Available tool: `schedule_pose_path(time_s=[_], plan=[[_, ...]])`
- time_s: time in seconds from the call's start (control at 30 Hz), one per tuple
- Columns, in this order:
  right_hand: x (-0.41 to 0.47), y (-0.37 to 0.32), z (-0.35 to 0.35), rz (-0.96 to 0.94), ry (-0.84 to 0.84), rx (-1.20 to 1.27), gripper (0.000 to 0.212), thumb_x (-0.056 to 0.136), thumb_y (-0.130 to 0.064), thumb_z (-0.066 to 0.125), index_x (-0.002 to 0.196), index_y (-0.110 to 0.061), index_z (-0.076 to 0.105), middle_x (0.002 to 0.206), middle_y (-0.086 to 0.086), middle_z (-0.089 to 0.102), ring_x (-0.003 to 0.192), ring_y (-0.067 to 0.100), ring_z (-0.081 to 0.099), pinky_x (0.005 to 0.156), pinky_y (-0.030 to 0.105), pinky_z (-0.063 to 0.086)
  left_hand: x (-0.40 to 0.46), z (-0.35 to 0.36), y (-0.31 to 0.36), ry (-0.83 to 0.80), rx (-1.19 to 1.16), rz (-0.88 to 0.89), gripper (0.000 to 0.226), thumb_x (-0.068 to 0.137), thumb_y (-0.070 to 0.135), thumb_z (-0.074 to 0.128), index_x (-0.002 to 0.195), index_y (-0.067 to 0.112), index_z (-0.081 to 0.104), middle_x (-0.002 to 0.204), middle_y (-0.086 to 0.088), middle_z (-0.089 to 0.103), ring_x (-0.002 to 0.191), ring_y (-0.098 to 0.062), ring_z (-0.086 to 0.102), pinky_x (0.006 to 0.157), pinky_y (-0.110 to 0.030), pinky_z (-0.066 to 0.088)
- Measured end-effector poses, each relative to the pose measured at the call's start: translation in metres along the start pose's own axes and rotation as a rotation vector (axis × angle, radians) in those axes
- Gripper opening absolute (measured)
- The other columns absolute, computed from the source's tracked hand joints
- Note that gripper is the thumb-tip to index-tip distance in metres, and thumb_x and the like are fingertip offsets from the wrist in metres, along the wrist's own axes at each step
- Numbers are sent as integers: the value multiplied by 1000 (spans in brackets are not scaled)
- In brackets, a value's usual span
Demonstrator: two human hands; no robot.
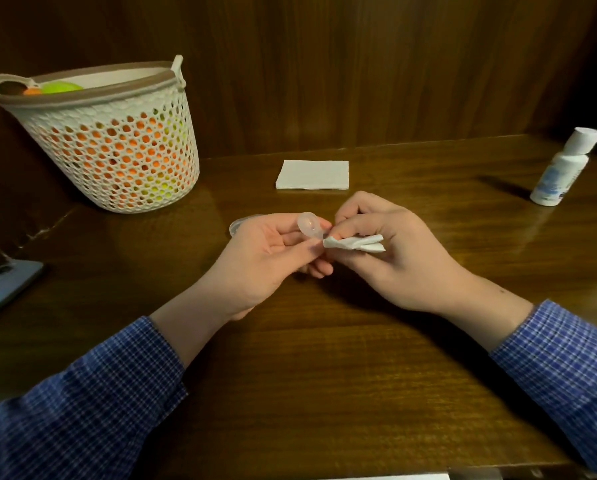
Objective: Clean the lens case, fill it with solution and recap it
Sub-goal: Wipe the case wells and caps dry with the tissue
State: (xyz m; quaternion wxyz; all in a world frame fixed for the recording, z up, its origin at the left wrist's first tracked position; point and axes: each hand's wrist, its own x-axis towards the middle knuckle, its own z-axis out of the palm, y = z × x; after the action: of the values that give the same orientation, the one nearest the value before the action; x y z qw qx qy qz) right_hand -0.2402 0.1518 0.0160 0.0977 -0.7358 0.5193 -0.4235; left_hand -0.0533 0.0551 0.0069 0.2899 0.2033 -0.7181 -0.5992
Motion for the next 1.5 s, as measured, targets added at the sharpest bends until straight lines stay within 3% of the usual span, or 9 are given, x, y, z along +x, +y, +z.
schedule_pose_path(time_s=[0.17,0.27,0.43,0.77,0.97,1.07,1.17,1.3,1.5], plan=[[0,-3,6,167,50,118,11,94,-23,71,97,-16,79,97,-2,66,92,12,63,76,18,48,-3,2,1,38,119,148,29,94,2,63,119,15,71,102,-3,79,87,-18,76,78,-27,62],[0,-1,7,356,36,258,14,97,-29,69,100,-18,77,98,-1,73,94,16,68,81,35,57,-4,3,0,97,254,185,30,96,3,64,123,15,70,104,-1,78,91,-18,76,80,-32,64],[1,-3,11,660,67,674,22,93,-26,74,100,-5,78,105,19,74,85,15,62,69,27,46,-8,9,-3,219,422,247,33,94,11,68,126,19,70,110,5,77,99,-11,75,86,-34,64],[8,-2,11,806,100,915,10,85,-24,80,93,-19,82,97,-2,76,85,13,61,66,27,43,-7,14,-2,328,676,468,37,92,14,71,129,11,69,122,1,75,113,-5,70,89,-32,62],[5,1,11,632,182,618,12,89,-24,77,90,-12,77,86,-6,76,82,6,70,67,20,52,-6,15,-5,262,489,194,45,93,1,70,134,20,67,122,6,75,108,-4,73,89,-33,62],[6,1,9,468,211,346,6,94,-28,73,94,-23,75,87,-7,76,85,7,71,65,16,53,5,9,2,205,43,-117,37,100,-2,58,132,15,67,112,0,79,102,-15,77,85,-34,63],[4,0,10,285,203,132,8,95,-25,73,94,-17,72,85,-3,68,80,11,65,63,16,49,10,2,5,123,-311,-328,27,98,18,61,120,6,73,104,-11,79,94,-20,77,76,-29,62],[1,-2,15,170,153,44,12,95,-22,73,87,-13,76,86,-1,63,84,14,60,68,18,47,10,-5,-2,26,-380,-357,30,98,16,60,123,6,74,96,-8,74,86,-14,72,78,-29,59],[2,-2,13,357,133,261,13,94,-33,72,99,-22,75,93,-4,75,90,15,71,77,35,59,9,-10,-4,2,-348,-247,35,89,21,67,116,1,76,105,-14,75,92,-17,71,83,-29,58]])
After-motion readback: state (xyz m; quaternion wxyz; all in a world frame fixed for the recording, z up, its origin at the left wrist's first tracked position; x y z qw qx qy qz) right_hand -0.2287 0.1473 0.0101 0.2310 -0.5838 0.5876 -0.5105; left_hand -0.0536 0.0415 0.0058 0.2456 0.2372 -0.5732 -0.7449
